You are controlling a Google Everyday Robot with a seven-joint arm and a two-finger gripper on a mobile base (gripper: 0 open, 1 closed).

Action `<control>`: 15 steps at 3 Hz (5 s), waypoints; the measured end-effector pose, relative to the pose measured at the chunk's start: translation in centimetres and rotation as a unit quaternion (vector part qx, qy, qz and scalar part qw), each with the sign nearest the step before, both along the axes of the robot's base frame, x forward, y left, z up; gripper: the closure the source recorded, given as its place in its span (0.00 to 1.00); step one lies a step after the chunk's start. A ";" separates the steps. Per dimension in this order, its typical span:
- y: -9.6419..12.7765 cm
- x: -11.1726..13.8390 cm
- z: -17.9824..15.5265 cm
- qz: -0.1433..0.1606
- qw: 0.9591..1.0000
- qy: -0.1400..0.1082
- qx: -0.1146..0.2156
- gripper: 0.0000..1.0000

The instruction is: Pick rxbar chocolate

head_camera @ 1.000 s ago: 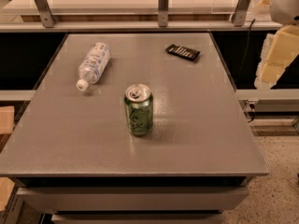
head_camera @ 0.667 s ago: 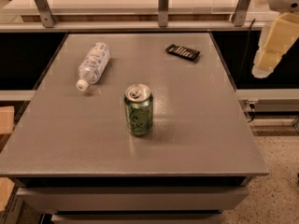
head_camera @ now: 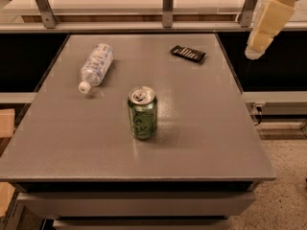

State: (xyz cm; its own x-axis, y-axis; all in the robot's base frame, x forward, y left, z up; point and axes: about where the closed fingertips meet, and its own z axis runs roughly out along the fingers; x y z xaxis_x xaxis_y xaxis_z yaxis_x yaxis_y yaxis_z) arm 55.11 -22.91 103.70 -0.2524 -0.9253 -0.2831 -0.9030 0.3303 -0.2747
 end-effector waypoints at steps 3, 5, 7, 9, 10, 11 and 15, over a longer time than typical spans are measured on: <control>0.4 7.5 -0.2 -0.059 0.997 -0.031 0.040 0.00; 1.5 9.2 -0.9 -0.049 0.998 -0.031 0.041 0.00; 3.2 12.3 -1.4 -0.037 0.999 -0.030 0.017 0.00; 3.6 14.9 -2.6 -0.051 0.998 -0.030 -0.010 0.00; 3.8 15.7 -3.9 -0.046 0.999 -0.025 0.015 0.00; 4.4 16.2 -6.3 -0.037 0.998 -0.002 0.046 0.00; 6.8 20.7 -14.5 -0.053 0.993 0.029 0.097 0.00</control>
Offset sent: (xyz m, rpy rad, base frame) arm 0.0486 -0.0162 -0.0096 0.0395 0.1839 -0.1714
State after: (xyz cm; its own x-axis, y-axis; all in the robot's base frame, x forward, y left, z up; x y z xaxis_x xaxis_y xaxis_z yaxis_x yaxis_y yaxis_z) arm 75.86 -16.10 89.19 -0.3667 -0.8218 -0.4362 -0.8730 0.4660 -0.1440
